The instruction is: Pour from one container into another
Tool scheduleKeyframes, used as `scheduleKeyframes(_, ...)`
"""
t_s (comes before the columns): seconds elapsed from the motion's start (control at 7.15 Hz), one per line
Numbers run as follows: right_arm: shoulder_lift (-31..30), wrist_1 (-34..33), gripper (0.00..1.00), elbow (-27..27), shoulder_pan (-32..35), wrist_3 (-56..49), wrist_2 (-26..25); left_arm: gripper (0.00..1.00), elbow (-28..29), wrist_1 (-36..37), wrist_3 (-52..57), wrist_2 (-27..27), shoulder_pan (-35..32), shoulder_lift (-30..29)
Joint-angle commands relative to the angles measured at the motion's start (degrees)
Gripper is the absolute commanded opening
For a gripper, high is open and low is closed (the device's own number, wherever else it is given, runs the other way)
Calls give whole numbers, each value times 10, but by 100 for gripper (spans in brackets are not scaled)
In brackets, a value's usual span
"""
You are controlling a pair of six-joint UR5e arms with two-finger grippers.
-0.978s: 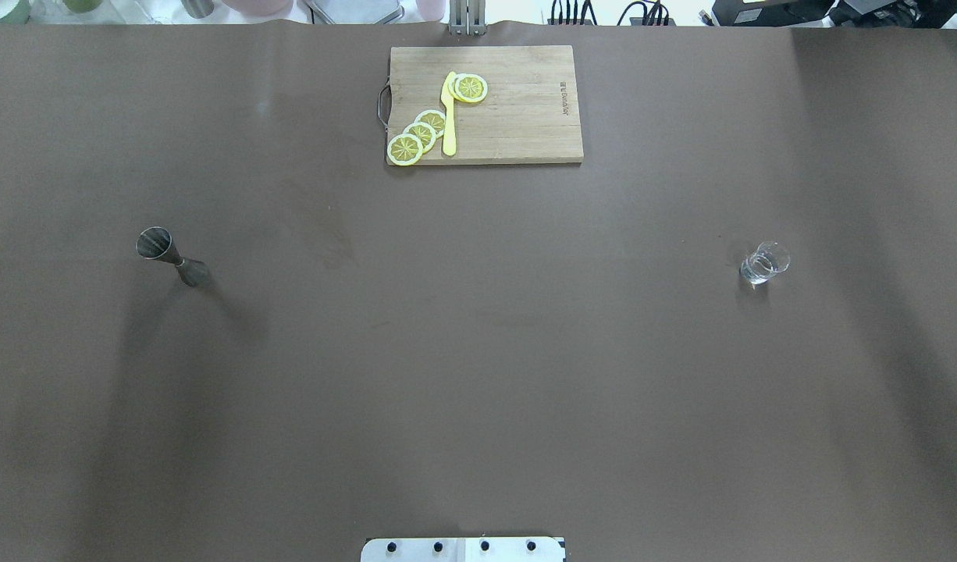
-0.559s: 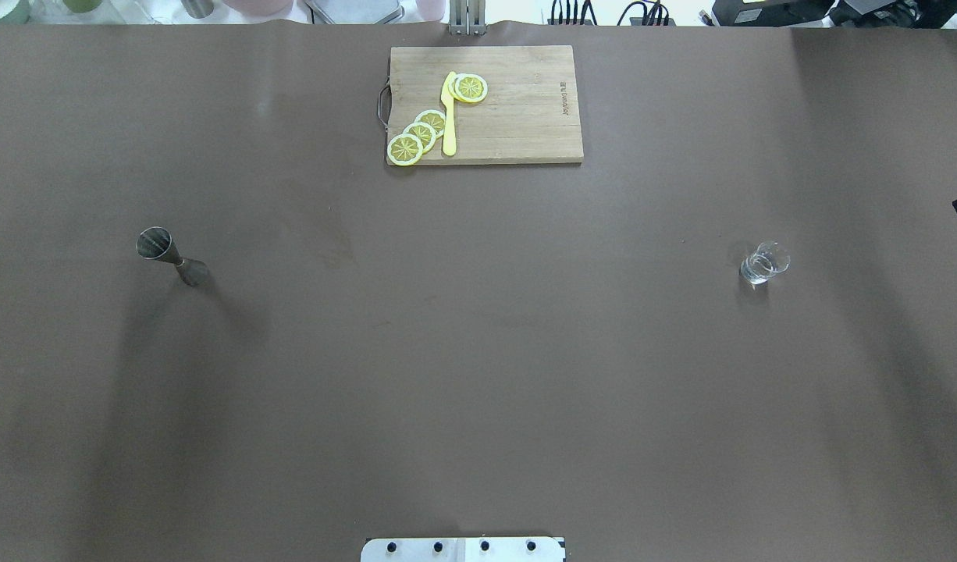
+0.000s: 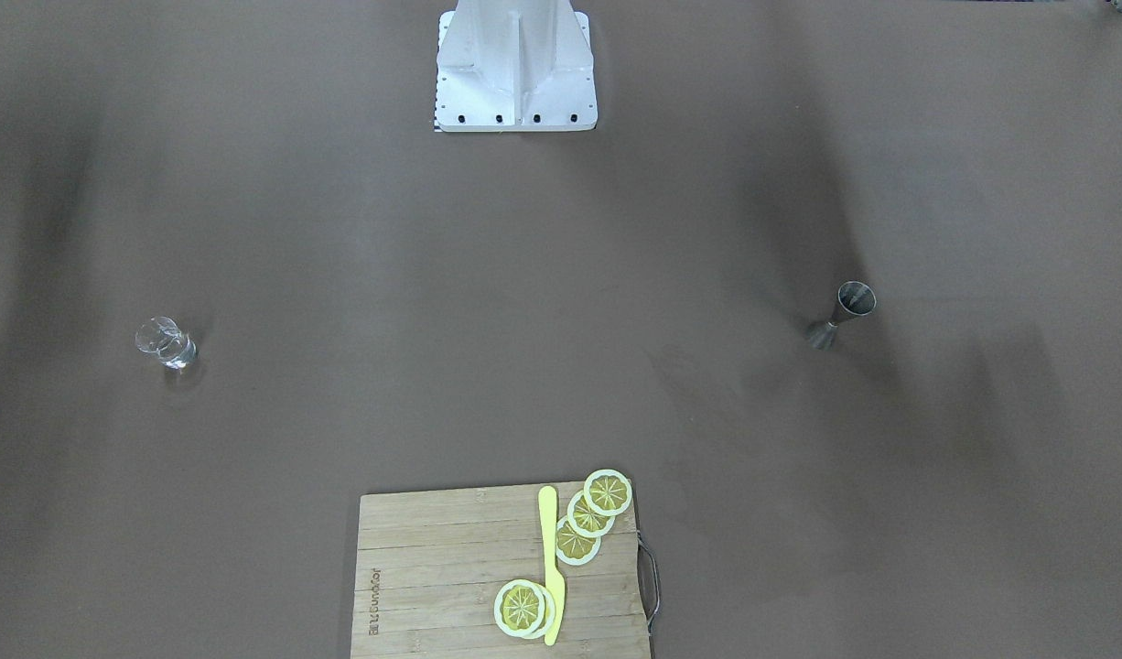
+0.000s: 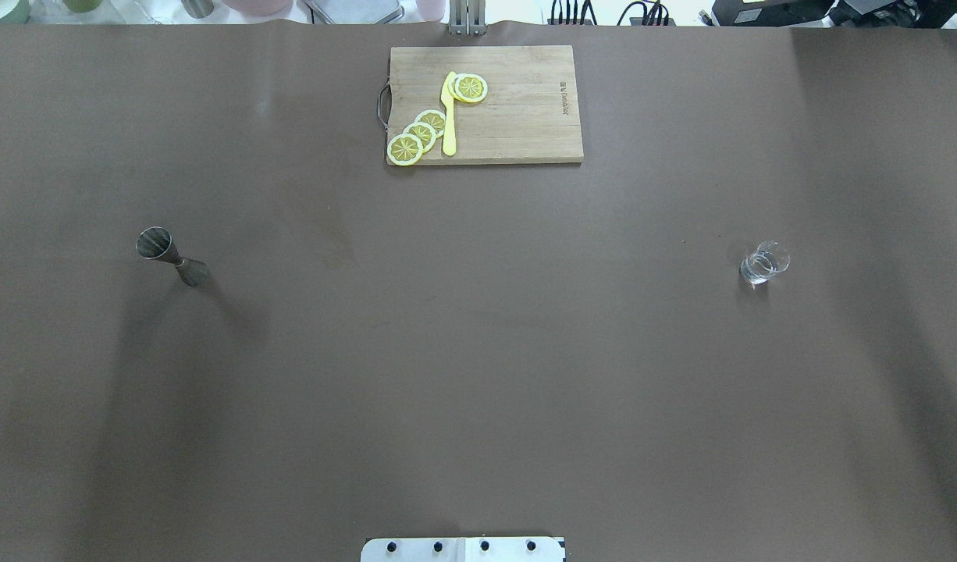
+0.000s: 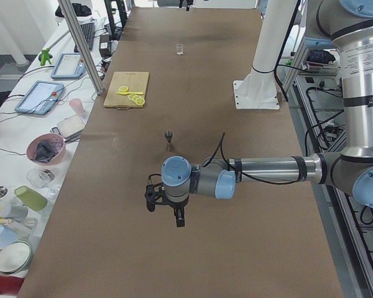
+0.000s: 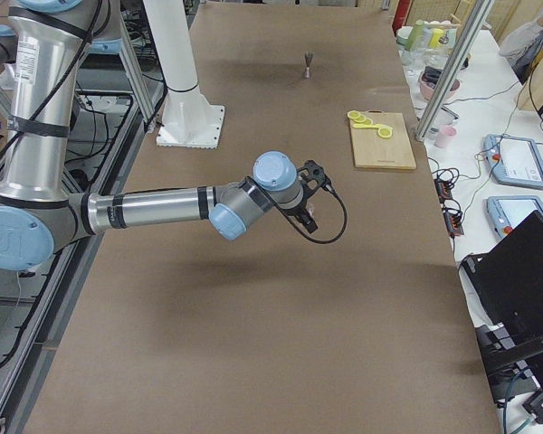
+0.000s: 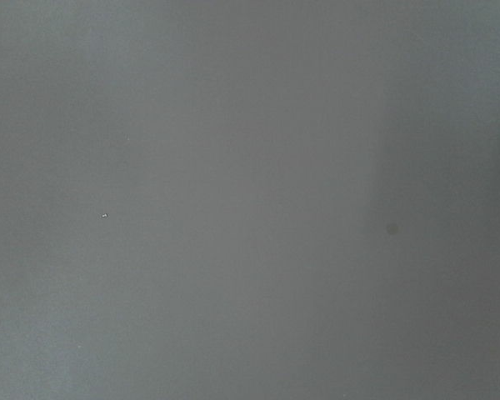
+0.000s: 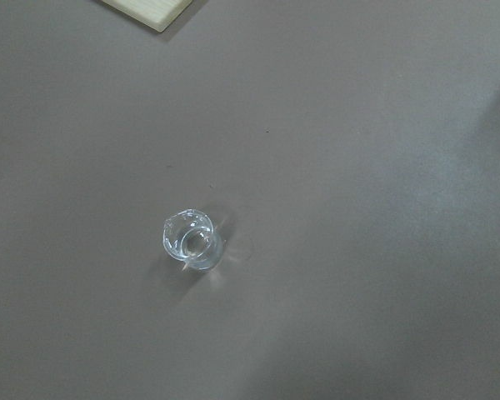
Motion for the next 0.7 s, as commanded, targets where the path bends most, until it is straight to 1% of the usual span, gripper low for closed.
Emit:
scheduleKeyframes(0.0,-20,100,100,-38,-2,1,41,99,2,1,-6,0,0,-3)
scheduleKeyframes(0.28,-19,178,100,-93,-2,0,97,99,2,2,-7,-31,0,-6)
scheduleKeyframes(0.42,-17,195,100,-117,-3,-4,114,99,4,3,-8,-33,1,-13)
scheduleKeyframes(0.56,-8,205,100,-136,-3,-4,110,99,15,11,-20,-33,1,-35)
